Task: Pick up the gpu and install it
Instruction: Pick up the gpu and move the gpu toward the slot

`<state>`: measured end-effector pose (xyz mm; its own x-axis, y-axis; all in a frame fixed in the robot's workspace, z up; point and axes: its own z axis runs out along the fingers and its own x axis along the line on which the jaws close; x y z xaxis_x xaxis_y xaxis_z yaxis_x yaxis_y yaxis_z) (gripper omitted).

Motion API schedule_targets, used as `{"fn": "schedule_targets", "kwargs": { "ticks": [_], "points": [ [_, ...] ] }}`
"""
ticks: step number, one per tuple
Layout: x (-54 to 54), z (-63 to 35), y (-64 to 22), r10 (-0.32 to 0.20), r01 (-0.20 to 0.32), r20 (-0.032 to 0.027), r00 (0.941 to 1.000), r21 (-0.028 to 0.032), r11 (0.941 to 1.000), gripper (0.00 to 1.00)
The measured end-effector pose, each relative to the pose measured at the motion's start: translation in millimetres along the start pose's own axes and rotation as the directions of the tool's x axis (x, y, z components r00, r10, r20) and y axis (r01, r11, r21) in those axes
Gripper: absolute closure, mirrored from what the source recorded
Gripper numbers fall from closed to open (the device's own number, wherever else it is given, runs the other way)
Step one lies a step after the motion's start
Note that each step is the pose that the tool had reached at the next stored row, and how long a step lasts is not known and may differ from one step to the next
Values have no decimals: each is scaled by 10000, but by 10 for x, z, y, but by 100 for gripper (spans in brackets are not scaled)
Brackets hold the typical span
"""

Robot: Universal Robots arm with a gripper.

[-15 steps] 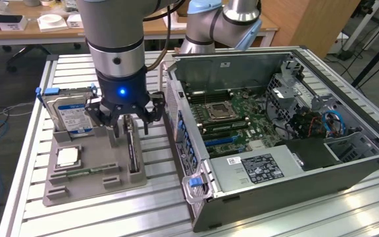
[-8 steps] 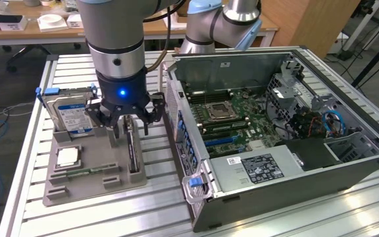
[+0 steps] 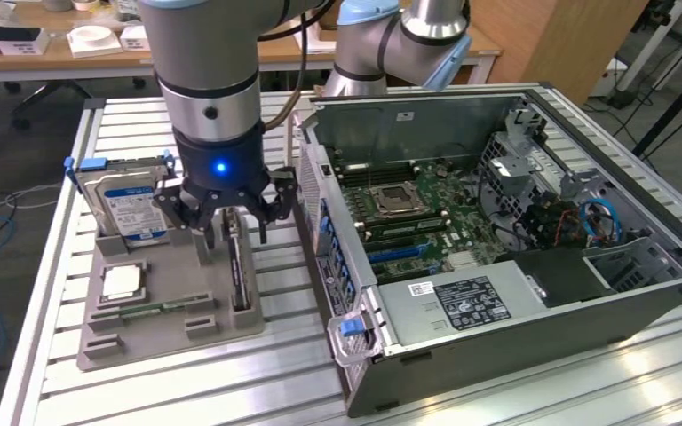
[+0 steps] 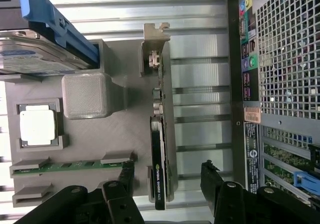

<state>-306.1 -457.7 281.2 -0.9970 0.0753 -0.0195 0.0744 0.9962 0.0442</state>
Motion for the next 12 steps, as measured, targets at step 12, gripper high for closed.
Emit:
{"fn": "schedule_targets", "kwargs": {
  "ticks": [12],
  "points": [
    [1,49,-2,0,0,0,10000,1,10000,35]
  ]
}}
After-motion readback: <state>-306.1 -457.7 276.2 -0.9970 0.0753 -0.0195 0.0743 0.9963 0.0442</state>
